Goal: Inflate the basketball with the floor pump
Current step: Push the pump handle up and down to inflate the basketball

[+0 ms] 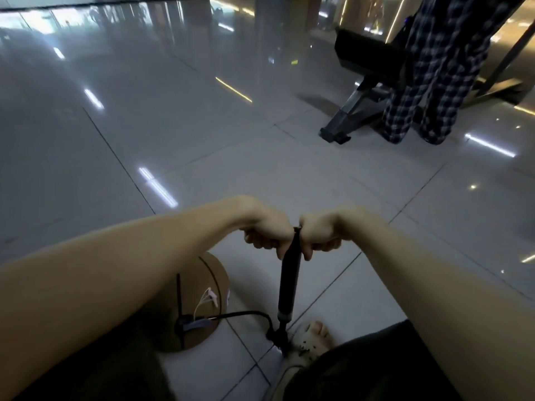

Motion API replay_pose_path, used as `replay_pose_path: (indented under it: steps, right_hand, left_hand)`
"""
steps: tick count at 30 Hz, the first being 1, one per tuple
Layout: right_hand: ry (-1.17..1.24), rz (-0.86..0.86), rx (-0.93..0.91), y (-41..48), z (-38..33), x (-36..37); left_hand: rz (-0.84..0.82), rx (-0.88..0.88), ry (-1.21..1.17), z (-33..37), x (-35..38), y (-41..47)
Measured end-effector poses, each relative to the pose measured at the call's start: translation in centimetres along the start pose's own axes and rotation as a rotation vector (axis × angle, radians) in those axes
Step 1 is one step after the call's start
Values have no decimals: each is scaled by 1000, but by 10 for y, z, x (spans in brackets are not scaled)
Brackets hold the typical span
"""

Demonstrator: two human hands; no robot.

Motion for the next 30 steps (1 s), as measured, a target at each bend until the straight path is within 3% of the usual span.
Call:
replay_pose_path:
  steps: [7, 11, 15, 18, 24, 30]
  right_hand:
    - [-65, 12, -26, 54, 38, 59]
    - [-139, 30, -13, 43, 39, 65]
    - [-216, -81, 54, 16, 25, 71]
    - [-237, -77, 63, -14, -6, 43]
    - [-58, -38, -35, -76, -66, -43]
    - [-7, -71, 17, -17, -20, -19]
  left_hand:
    - [71, -6, 47, -2, 66, 48]
    - [106, 9, 41, 9, 70, 30]
    - [64, -34, 39, 11, 74, -1]
    - [20, -56, 24, 6, 44, -37]
    - [9, -13, -64, -1, -50, -99]
    - [-131, -36, -45, -5, -15, -27]
Point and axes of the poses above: each hand's wrist, its own y-axis towards the middle knuckle, its own x-axis out of the palm, z = x × y, the point moved 9 cm from there along y, towards the middle knuckle, and after that the axes turned 13 degrees about y, right-handed, at the moved point
